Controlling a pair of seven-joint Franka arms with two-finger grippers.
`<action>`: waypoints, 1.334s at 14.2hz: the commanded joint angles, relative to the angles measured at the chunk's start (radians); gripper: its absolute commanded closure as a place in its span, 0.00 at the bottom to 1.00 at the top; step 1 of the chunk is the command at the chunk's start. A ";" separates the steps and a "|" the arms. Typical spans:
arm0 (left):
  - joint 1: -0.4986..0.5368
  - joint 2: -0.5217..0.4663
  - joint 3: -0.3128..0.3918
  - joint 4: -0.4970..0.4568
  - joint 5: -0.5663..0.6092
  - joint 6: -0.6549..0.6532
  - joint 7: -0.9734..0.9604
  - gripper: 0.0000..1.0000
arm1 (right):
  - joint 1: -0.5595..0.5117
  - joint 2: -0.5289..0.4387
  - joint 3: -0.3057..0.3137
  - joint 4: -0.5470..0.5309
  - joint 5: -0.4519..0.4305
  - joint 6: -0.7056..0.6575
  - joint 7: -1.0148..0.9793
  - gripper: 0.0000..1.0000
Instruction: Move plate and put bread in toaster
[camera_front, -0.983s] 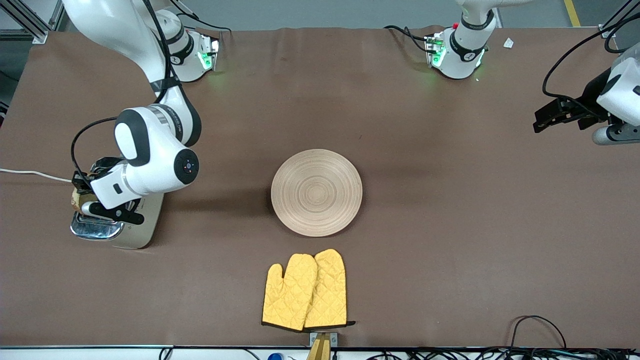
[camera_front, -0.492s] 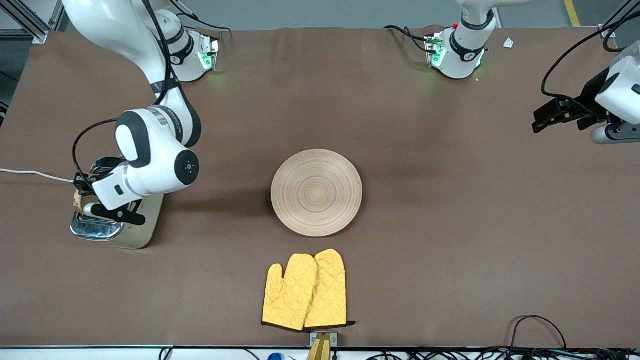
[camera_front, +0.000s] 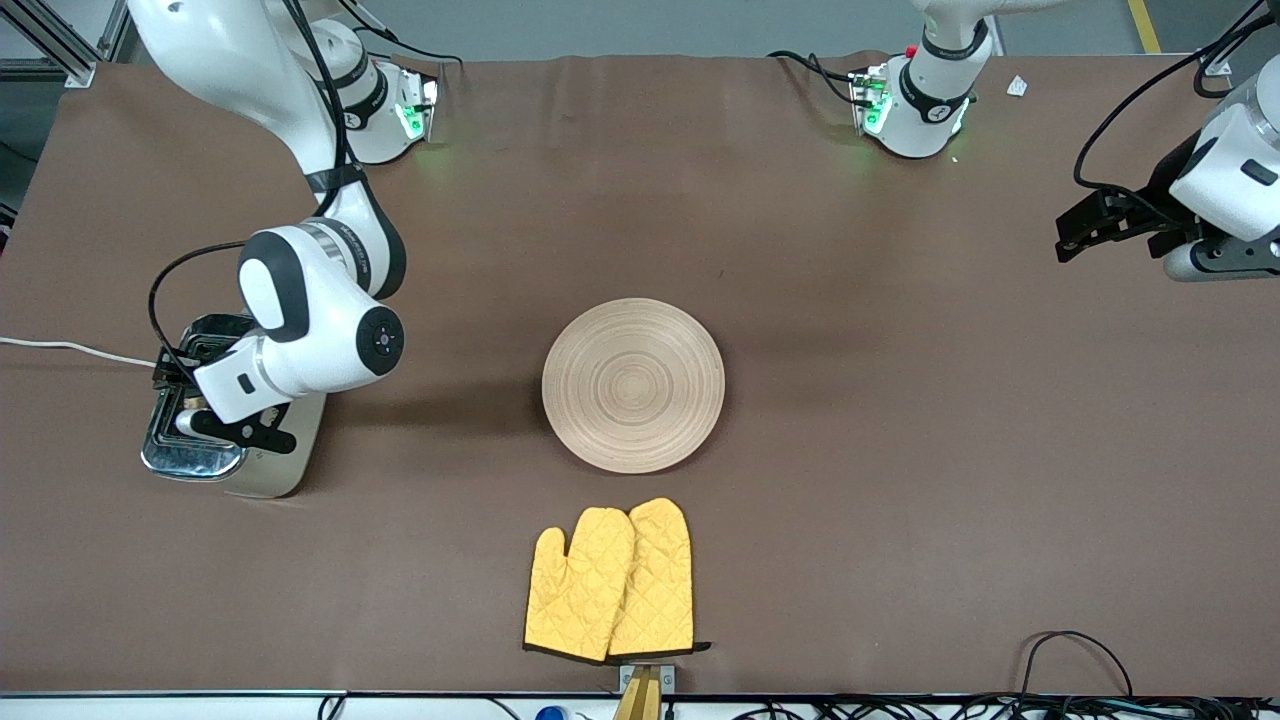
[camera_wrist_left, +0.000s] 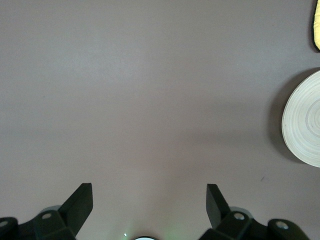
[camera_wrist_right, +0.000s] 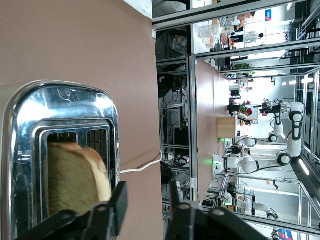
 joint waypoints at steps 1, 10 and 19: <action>0.007 -0.019 -0.005 -0.015 0.005 0.013 -0.008 0.00 | -0.029 -0.007 0.017 0.008 0.007 0.016 0.020 0.06; 0.007 -0.020 -0.001 -0.005 0.003 0.011 0.001 0.00 | -0.066 -0.134 0.016 0.206 0.548 0.016 -0.068 0.00; 0.009 -0.022 0.004 -0.002 0.003 0.005 0.015 0.00 | -0.279 -0.355 0.014 0.207 0.902 0.036 -0.538 0.00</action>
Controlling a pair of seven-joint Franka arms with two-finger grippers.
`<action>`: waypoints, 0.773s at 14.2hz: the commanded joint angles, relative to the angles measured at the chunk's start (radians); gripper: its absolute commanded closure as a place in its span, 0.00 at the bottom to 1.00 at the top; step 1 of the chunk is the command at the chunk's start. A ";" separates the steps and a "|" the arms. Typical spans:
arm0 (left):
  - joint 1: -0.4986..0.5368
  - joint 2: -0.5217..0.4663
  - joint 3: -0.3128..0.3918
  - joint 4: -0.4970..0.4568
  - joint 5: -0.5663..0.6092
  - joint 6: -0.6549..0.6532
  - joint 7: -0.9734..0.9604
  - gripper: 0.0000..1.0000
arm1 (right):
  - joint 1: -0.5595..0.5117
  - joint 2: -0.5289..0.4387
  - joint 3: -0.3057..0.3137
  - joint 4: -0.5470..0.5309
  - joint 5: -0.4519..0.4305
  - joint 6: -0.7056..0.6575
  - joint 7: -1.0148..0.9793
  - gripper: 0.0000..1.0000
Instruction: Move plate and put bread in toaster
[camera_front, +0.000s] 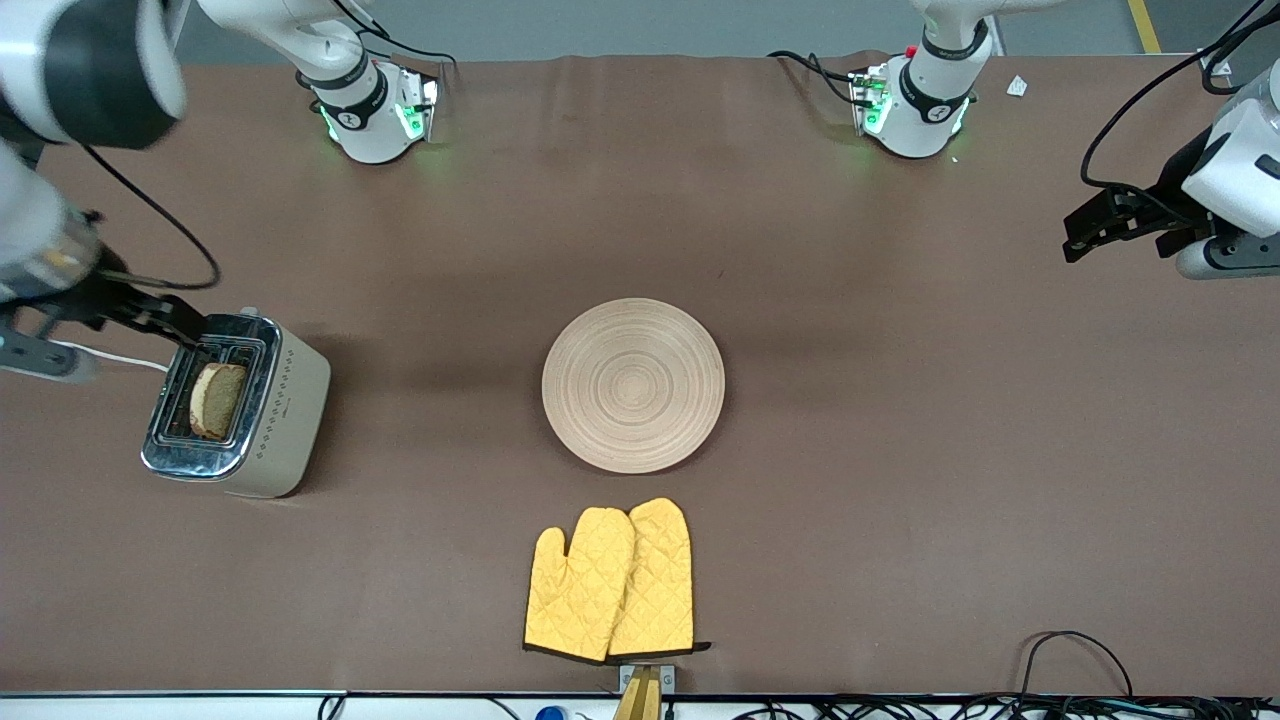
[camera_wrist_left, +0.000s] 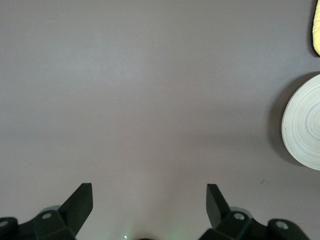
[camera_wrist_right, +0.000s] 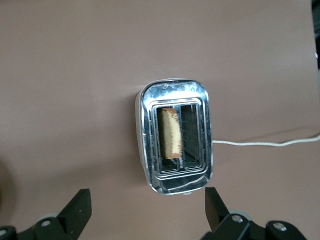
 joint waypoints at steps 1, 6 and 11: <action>0.002 -0.019 0.001 -0.007 0.003 0.000 0.012 0.00 | -0.077 -0.070 0.015 -0.026 0.094 -0.008 -0.131 0.00; 0.004 -0.017 0.001 -0.004 0.006 -0.003 0.014 0.00 | -0.137 -0.133 0.014 -0.032 0.141 -0.116 -0.202 0.00; 0.004 -0.008 0.003 0.033 0.014 -0.011 0.006 0.00 | -0.160 -0.147 0.014 -0.037 0.141 -0.116 -0.226 0.00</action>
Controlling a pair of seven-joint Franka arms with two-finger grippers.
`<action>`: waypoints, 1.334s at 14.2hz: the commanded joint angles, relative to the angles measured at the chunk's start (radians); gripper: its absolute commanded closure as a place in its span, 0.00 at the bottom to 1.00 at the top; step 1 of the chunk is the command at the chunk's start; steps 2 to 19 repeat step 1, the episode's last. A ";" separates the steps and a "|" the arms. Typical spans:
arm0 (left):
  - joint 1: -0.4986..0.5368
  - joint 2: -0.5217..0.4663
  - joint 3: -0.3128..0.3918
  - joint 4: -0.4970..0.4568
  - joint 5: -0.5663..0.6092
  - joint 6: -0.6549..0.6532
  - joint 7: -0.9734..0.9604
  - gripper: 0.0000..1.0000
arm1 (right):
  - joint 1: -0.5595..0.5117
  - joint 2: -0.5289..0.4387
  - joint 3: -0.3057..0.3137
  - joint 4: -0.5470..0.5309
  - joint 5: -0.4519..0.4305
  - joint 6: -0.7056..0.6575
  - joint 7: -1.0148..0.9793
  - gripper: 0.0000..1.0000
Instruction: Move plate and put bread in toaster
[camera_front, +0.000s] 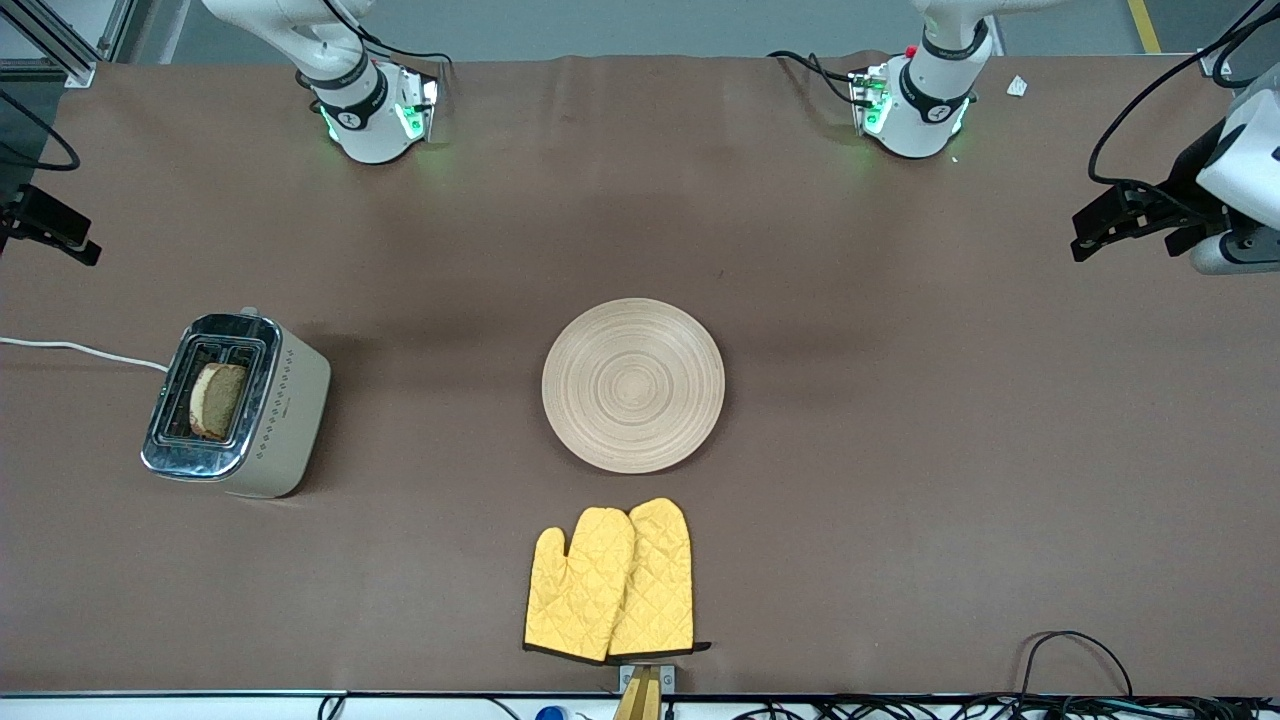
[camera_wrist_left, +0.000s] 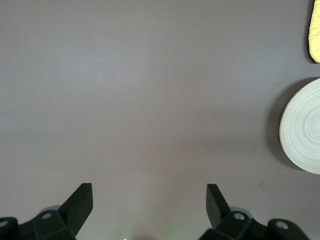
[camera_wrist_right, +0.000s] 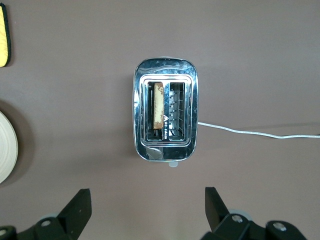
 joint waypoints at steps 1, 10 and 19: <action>0.001 -0.008 0.000 0.010 0.015 -0.012 0.006 0.00 | -0.027 -0.023 0.014 -0.033 0.023 0.012 -0.018 0.00; 0.001 -0.008 0.000 0.010 0.015 -0.012 0.006 0.00 | -0.027 -0.023 0.014 -0.033 0.023 0.012 -0.018 0.00; 0.001 -0.008 0.000 0.010 0.015 -0.012 0.006 0.00 | -0.027 -0.023 0.014 -0.033 0.023 0.012 -0.018 0.00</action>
